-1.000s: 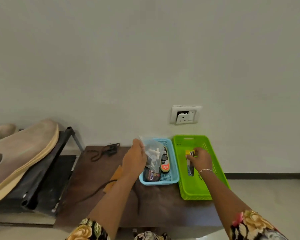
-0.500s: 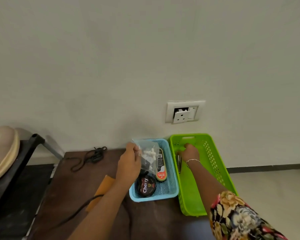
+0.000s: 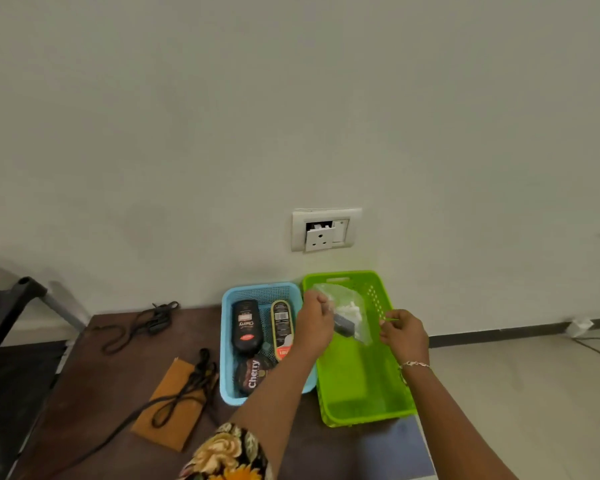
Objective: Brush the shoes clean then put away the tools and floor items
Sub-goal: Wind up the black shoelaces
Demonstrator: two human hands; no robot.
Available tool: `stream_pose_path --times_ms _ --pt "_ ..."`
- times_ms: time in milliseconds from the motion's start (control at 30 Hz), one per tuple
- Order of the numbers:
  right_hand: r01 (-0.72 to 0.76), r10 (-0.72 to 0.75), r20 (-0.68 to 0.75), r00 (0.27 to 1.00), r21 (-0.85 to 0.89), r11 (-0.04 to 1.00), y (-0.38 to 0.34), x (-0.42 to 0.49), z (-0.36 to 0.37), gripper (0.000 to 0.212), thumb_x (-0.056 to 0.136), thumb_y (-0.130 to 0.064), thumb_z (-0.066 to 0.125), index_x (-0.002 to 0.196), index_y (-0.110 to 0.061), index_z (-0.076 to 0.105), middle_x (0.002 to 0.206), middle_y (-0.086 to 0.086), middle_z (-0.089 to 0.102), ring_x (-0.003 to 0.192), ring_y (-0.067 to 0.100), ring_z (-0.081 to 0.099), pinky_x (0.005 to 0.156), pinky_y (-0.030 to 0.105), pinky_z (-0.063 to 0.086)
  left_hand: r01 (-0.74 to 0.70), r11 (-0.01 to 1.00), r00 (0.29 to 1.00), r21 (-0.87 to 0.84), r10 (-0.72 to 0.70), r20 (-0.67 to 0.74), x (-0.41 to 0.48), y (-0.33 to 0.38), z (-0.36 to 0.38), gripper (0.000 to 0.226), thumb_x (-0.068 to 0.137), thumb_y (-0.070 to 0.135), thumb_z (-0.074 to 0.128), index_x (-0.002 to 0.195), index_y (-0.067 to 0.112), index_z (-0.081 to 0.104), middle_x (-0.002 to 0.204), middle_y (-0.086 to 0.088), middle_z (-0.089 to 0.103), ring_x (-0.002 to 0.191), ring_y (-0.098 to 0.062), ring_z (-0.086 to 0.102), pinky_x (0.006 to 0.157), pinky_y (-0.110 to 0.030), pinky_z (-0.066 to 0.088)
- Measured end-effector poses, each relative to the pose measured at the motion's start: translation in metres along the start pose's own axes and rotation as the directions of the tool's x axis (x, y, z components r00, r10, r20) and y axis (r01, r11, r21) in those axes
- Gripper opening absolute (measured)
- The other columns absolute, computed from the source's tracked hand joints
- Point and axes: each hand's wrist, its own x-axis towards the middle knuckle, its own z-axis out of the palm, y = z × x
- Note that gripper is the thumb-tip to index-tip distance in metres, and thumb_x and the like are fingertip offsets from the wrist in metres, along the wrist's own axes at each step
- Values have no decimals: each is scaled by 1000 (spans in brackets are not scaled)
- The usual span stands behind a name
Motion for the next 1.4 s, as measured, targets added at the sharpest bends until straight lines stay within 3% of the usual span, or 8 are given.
stream_pose_path --times_ms 167,333,600,800,933,1067,1200,1400 --pt "150 -163 -14 986 -321 935 -8 -11 -14 22 87 -2 52 106 -1 63 103 22 66 97 36 61 80 35 43 -125 935 985 332 156 -68 -2 -14 15 31 92 4 44 123 10 46 124 -9 50 115 -26 46 87 -37 39" --pt "369 -189 333 924 -644 670 -3 -12 27 48 91 -11 47 138 -9 38 143 14 38 125 30 44 98 33 37 -250 756 953 605 301 18 2 -37 -13 39 88 7 51 126 16 49 129 -4 49 123 -24 38 93 -34 39" --pt "402 31 457 889 -809 429 17 11 66 63 98 -44 29 148 -25 -5 156 8 -15 143 34 -12 112 53 10 -343 541 937 768 254 239 -5 -51 -24 51 94 39 45 141 24 31 152 3 23 144 -19 3 112 -36 19" --pt "475 15 508 861 -815 331 22 28 66 72 94 -54 29 147 -25 -9 154 9 -20 141 34 -18 113 52 3 -349 538 928 767 314 202 -4 -71 -37 55 72 41 73 118 14 59 125 -9 58 125 -33 48 89 -44 48" --pt "409 -12 451 893 -797 444 9 24 60 68 95 -48 33 149 -20 3 156 12 -3 144 33 0 113 49 15 -339 602 899 723 434 60 -9 -90 -58 42 62 32 71 99 14 65 100 -5 67 97 -28 66 63 -37 55" --pt "549 -548 205 811 -588 594 -14 -2 63 51 83 -34 43 115 2 59 109 29 60 99 45 59 82 48 51 -243 688 887 684 442 -130 -26 -101 -96 32 77 37 44 100 21 61 95 3 65 90 -16 61 64 -29 50" --pt "704 -728 107 677 -382 598 -49 -54 91 40 83 -30 39 99 -3 64 91 18 63 83 37 60 76 36 42 -92 812 875 577 343 -343 -44 -127 -139 23 78 26 53 98 19 62 93 -1 66 91 -19 60 71 -31 47" --pt "806 -729 349 588 -177 565 -58 -118 157 31 85 -30 39 92 -11 62 92 8 61 81 30 59 75 30 36 254 792 905 556 9 -426 -74 -165 -193 23 85 9 57 105 20 60 108 2 60 108 -20 51 83 -31 37"
